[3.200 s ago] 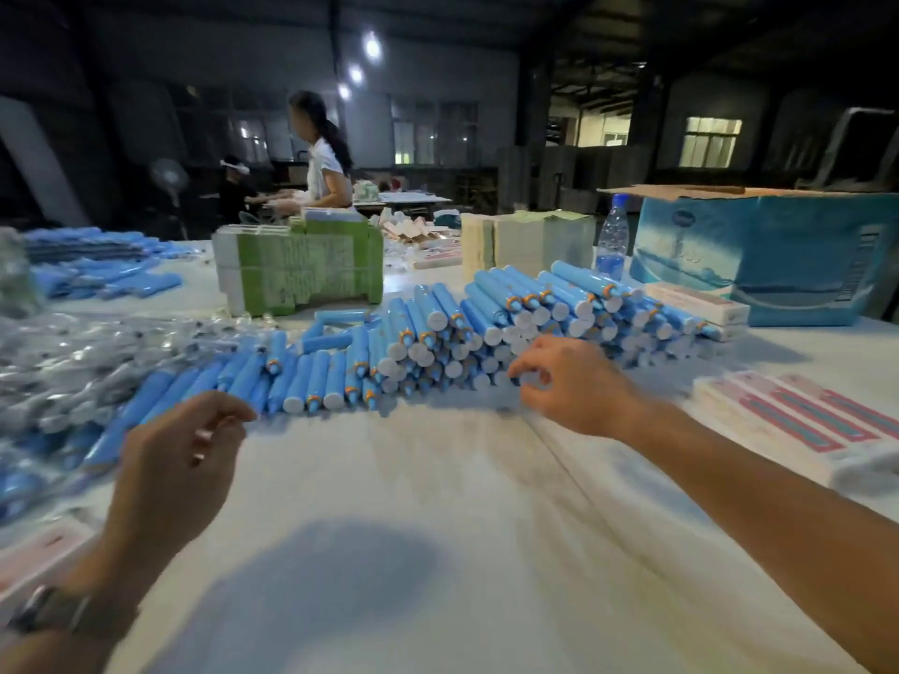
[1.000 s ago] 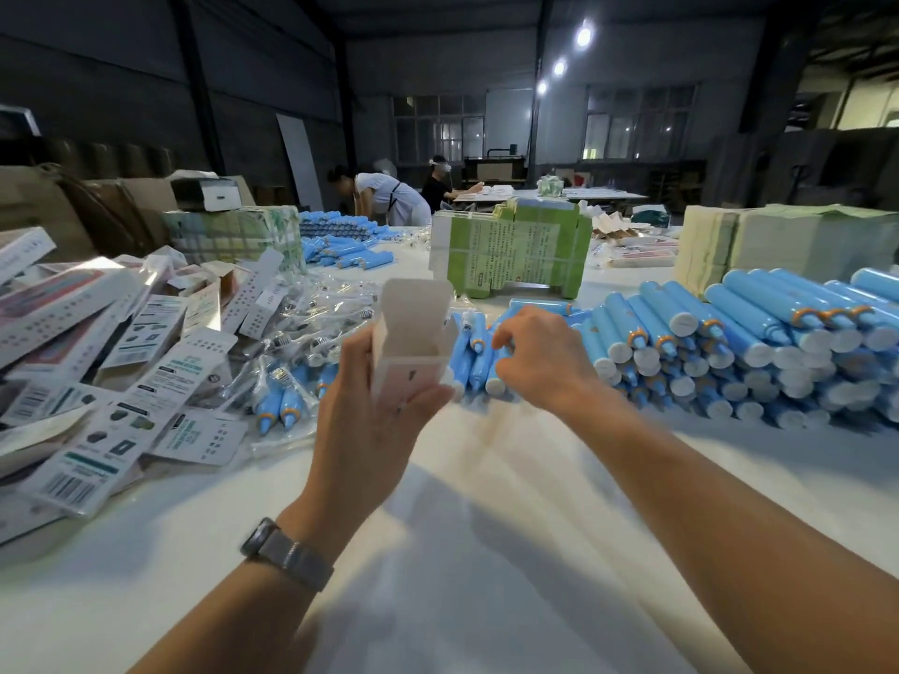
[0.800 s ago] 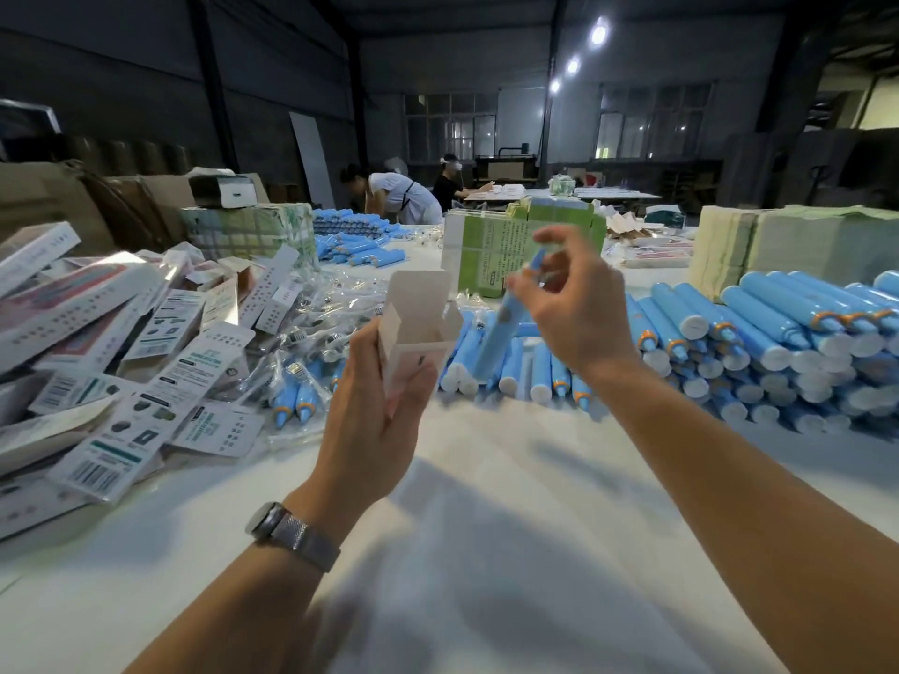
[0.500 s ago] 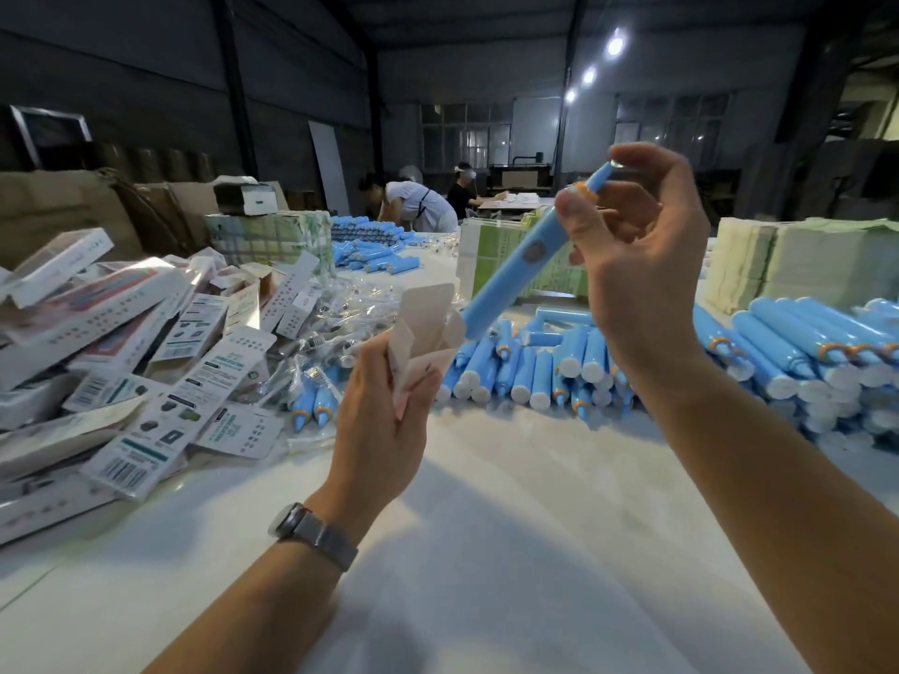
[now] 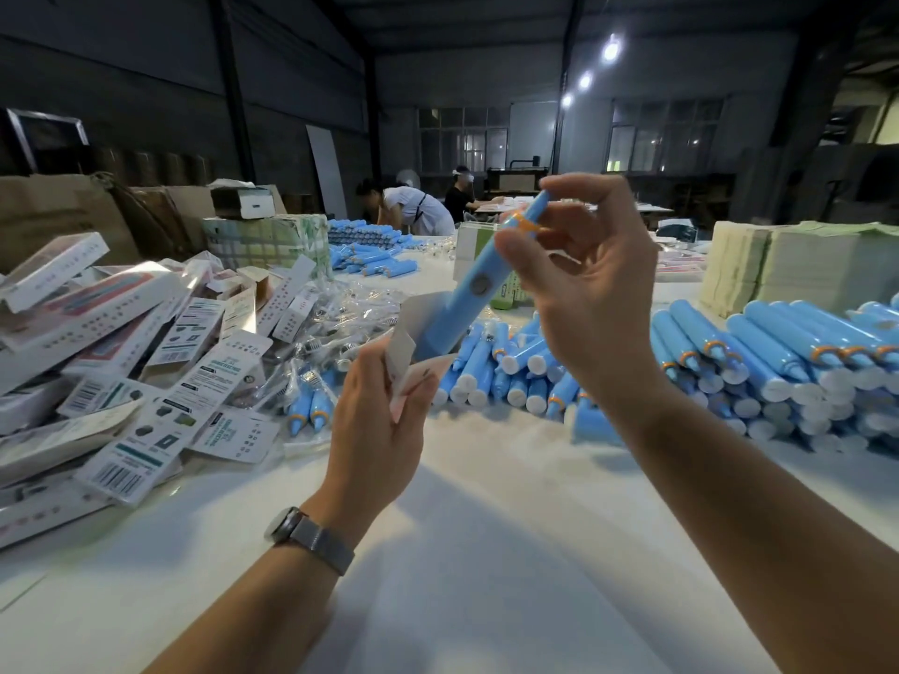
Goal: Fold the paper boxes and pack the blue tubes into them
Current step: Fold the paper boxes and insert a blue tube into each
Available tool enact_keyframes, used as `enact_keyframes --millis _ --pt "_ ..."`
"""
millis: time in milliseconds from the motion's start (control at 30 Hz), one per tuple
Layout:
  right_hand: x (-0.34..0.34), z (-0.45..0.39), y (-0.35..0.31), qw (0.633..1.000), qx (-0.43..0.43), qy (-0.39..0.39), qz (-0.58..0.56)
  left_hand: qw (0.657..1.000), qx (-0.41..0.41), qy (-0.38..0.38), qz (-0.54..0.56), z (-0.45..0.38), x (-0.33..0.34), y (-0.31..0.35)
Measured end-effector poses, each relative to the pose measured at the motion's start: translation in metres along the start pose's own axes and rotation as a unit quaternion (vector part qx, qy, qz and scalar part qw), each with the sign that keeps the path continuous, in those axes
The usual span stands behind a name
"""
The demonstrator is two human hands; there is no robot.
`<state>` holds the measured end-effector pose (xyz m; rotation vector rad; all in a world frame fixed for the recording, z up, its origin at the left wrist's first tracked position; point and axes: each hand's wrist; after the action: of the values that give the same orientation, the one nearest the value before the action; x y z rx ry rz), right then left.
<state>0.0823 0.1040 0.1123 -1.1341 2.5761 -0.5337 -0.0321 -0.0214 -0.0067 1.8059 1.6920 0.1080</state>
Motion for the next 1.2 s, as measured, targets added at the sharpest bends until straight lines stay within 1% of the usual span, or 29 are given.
enact_keyframes --millis 233,333,433,467,533,667,800,900,933,967,1000,1033,1067,1100,1133,1167,1200 --pt "0.007 0.007 0.009 0.997 -0.001 -0.036 0.065 1.0 0.011 -0.001 -0.002 -0.001 0.0 -0.001" --pt "0.011 0.015 0.021 0.983 -0.027 -0.104 0.149 1.0 0.005 0.002 0.001 -0.001 0.001 -0.001" --pt "0.021 0.033 0.041 0.952 -0.044 -0.19 0.236 1.0 0.01 0.003 0.006 0.0 0.001 0.0" --pt "0.023 0.038 0.046 0.945 -0.039 -0.21 0.249 1.0 0.013 0.002 0.007 0.0 0.001 0.0" --pt "0.025 0.043 0.051 0.943 -0.015 -0.23 0.241 1.0 0.015 0.001 0.009 -0.001 0.0 0.0" --pt "0.026 0.041 0.049 0.951 0.01 -0.234 0.202 1.0 0.008 0.015 0.016 -0.003 -0.001 -0.003" --pt "0.034 0.045 0.046 0.962 0.017 -0.217 0.166 0.998 0.012 0.067 0.005 -0.007 -0.007 -0.002" --pt "0.048 0.044 0.047 0.98 0.079 -0.153 0.098 0.992 -0.008 0.128 0.007 -0.014 -0.016 -0.004" --pt "0.053 0.043 0.049 0.978 0.101 -0.158 0.093 0.989 -0.014 0.15 0.012 -0.016 -0.02 -0.005" --pt "0.059 0.04 0.054 0.964 0.124 -0.206 0.112 0.985 -0.019 0.171 0.014 -0.018 -0.025 -0.007" --pt "0.066 0.038 0.06 0.93 0.145 -0.297 0.163 0.982 -0.025 0.186 0.015 -0.02 -0.029 -0.01" --pt "0.074 0.037 0.066 0.873 0.153 -0.402 0.228 0.98 -0.032 0.195 0.016 -0.021 -0.032 -0.013" --pt "0.084 0.038 0.072 0.809 0.152 -0.495 0.28 0.979 -0.038 0.198 0.018 -0.022 -0.034 -0.015" --pt "0.094 0.041 0.078 0.754 0.146 -0.559 0.311 0.979 -0.041 0.197 0.018 -0.022 -0.034 -0.017" --pt "0.104 0.044 0.082 0.719 0.14 -0.597 0.327 0.98 -0.042 0.196 0.016 -0.021 -0.034 -0.018" --pt "0.114 0.047 0.085 0.7 0.134 -0.614 0.339 0.981 -0.041 0.191 0.013 -0.021 -0.033 -0.018" --pt "0.123 0.049 0.088 0.691 0.129 -0.616 0.355 0.982 -0.037 0.187 0.011 -0.02 -0.032 -0.017"
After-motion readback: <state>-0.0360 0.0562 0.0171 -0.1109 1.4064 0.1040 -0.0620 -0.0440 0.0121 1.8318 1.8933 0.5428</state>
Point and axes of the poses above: each hand's wrist, its own z-axis away from the middle knuckle, its own x-axis out of the palm, y = z × x, and after that the axes turned 10 degrees about -y, right-handed
